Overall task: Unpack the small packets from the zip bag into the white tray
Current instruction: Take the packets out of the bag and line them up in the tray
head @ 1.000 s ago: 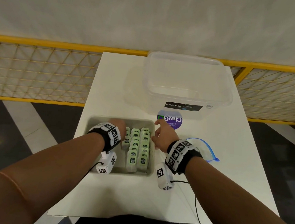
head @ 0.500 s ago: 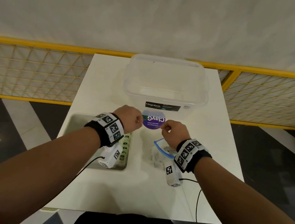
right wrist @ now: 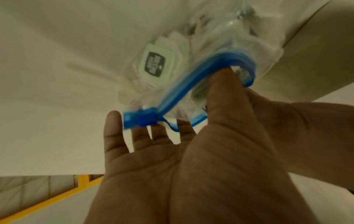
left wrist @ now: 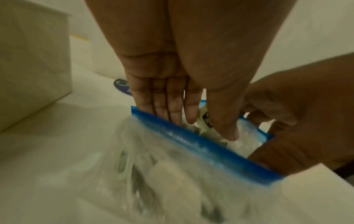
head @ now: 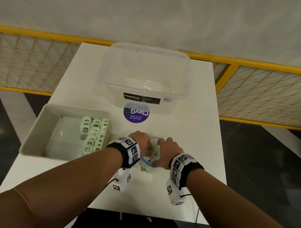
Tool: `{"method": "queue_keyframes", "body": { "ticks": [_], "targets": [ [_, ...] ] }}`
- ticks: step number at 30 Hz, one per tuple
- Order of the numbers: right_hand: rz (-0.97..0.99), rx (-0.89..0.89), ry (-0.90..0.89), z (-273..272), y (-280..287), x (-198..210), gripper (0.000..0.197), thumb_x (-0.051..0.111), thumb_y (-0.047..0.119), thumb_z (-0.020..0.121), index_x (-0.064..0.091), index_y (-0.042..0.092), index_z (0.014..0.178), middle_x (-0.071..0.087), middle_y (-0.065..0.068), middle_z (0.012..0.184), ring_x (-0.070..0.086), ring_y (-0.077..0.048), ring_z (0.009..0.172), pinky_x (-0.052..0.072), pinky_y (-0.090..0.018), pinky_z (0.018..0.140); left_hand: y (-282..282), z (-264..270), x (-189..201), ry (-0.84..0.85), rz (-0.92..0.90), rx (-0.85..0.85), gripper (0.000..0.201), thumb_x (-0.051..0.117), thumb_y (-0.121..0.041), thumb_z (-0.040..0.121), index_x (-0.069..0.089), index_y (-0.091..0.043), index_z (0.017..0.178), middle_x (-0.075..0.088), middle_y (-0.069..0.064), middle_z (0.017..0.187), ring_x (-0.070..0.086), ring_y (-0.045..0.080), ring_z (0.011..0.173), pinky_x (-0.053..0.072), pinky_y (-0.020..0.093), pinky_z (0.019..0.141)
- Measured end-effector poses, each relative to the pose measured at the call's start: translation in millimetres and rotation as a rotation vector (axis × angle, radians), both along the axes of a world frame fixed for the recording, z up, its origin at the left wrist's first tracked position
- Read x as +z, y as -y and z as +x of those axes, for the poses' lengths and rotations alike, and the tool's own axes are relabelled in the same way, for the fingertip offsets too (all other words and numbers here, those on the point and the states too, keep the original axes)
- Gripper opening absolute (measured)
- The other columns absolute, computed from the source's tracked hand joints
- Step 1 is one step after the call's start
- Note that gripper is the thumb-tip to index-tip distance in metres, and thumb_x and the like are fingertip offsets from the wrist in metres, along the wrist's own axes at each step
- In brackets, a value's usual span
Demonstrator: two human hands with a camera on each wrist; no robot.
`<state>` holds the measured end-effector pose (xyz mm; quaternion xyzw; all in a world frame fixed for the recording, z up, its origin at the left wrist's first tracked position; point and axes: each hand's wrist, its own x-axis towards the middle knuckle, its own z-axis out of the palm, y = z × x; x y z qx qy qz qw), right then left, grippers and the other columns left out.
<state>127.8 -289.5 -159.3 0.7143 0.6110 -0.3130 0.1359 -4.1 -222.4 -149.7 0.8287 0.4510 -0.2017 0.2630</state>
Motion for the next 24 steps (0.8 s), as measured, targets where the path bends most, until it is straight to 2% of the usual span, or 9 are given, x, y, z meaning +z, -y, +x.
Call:
{"method": "queue_keyframes", "body": {
  "ticks": [3, 5, 9, 12, 15, 17, 19, 22, 24],
  "targets": [
    [0.026, -0.008, -0.119, 4.9, 1.0, -10.8, 0.089, 0.079, 0.054, 0.061, 0.038, 0.019, 0.132, 0.047, -0.007, 0.125, 0.052, -0.029, 0.114, 0.047, -0.042, 0.095, 9.3, -0.6, -13.9, 0.016, 0.037, 0.079, 0.032, 0.068, -0.054, 0.076, 0.061, -0.023, 0.074, 0.060, -0.007, 0.070, 0.061, 0.019, 0.074, 0.046, 0.028, 0.067],
    [0.064, -0.013, -0.161, 6.9, -0.6, -16.2, 0.091, 0.080, 0.052, 0.060, 0.038, 0.017, 0.133, 0.049, -0.007, 0.125, 0.052, -0.028, 0.115, 0.046, -0.039, 0.095, 11.2, 2.7, -14.7, 0.072, 0.058, 0.158, 0.027, 0.066, -0.048, 0.079, 0.050, -0.030, 0.067, 0.050, -0.013, 0.062, 0.055, 0.016, 0.069, 0.040, 0.026, 0.065],
    [0.114, -0.043, -0.241, 11.6, -4.2, -15.3, 0.091, 0.083, 0.042, 0.066, 0.035, 0.012, 0.137, 0.047, -0.008, 0.129, 0.048, -0.027, 0.120, 0.042, -0.035, 0.100, 8.3, 9.3, -8.8, 0.092, 0.094, 0.220, 0.016, 0.059, -0.035, 0.083, 0.058, -0.023, 0.074, 0.060, -0.005, 0.075, 0.053, 0.018, 0.071, 0.040, 0.026, 0.065],
    [0.174, -0.057, -0.294, 15.9, -9.0, -9.4, 0.074, 0.077, 0.041, 0.070, 0.043, 0.017, 0.132, 0.051, -0.005, 0.122, 0.050, -0.025, 0.116, 0.045, -0.035, 0.094, 0.9, 5.4, -1.3, 0.170, 0.078, 0.274, 0.014, 0.061, -0.035, 0.082, 0.063, -0.023, 0.074, 0.059, -0.006, 0.072, 0.057, 0.018, 0.074, 0.039, 0.024, 0.065],
    [0.291, 0.068, -0.309, 20.4, -13.3, -4.6, 0.044, 0.067, 0.042, 0.077, 0.060, 0.023, 0.116, 0.062, -0.001, 0.113, 0.048, -0.023, 0.117, 0.043, -0.037, 0.096, -5.1, -1.4, 13.2, 0.322, 0.081, 0.326, 0.014, 0.066, -0.034, 0.084, 0.071, -0.022, 0.091, 0.066, -0.005, 0.081, 0.059, 0.013, 0.078, 0.040, 0.019, 0.067],
    [0.414, -0.027, -0.418, 26.2, -14.3, -0.2, 0.032, 0.067, 0.034, 0.083, 0.068, 0.016, 0.109, 0.063, -0.006, 0.112, 0.050, -0.023, 0.112, 0.042, -0.036, 0.095, -6.7, -4.0, 20.7, 0.422, 0.058, 0.346, 0.020, 0.069, -0.035, 0.084, 0.071, -0.022, 0.100, 0.068, -0.006, 0.086, 0.060, 0.011, 0.081, 0.040, 0.017, 0.071],
    [0.555, -0.115, -0.483, 31.2, -15.8, 2.3, 0.025, 0.067, 0.032, 0.084, 0.069, 0.011, 0.098, 0.062, -0.007, 0.105, 0.053, -0.023, 0.098, 0.042, -0.031, 0.085, -6.7, -5.6, 24.7, 0.472, 0.034, 0.357, 0.023, 0.072, -0.037, 0.082, 0.071, -0.022, 0.100, 0.071, -0.006, 0.087, 0.063, 0.009, 0.082, 0.042, 0.016, 0.073],
    [0.563, -0.119, -0.522, 31.0, -15.7, 8.7, 0.013, 0.067, 0.023, 0.079, 0.060, 0.012, 0.078, 0.056, -0.003, 0.081, 0.050, -0.020, 0.073, 0.038, -0.027, 0.068, -8.0, -8.6, 21.0, 0.349, 0.073, 0.338, 0.019, 0.074, -0.039, 0.080, 0.072, -0.024, 0.091, 0.069, -0.009, 0.082, 0.061, 0.007, 0.077, 0.041, 0.012, 0.068],
    [0.463, -0.122, -0.528, 27.3, -13.0, 12.2, 0.017, 0.064, 0.019, 0.078, 0.050, 0.013, 0.072, 0.051, -0.001, 0.068, 0.044, -0.021, 0.063, 0.035, -0.028, 0.059, -9.1, -9.4, 16.3, 0.120, 0.152, 0.249, 0.013, 0.069, -0.035, 0.083, 0.072, -0.025, 0.089, 0.069, -0.007, 0.086, 0.059, 0.012, 0.077, 0.044, 0.021, 0.070]
  ]
}}
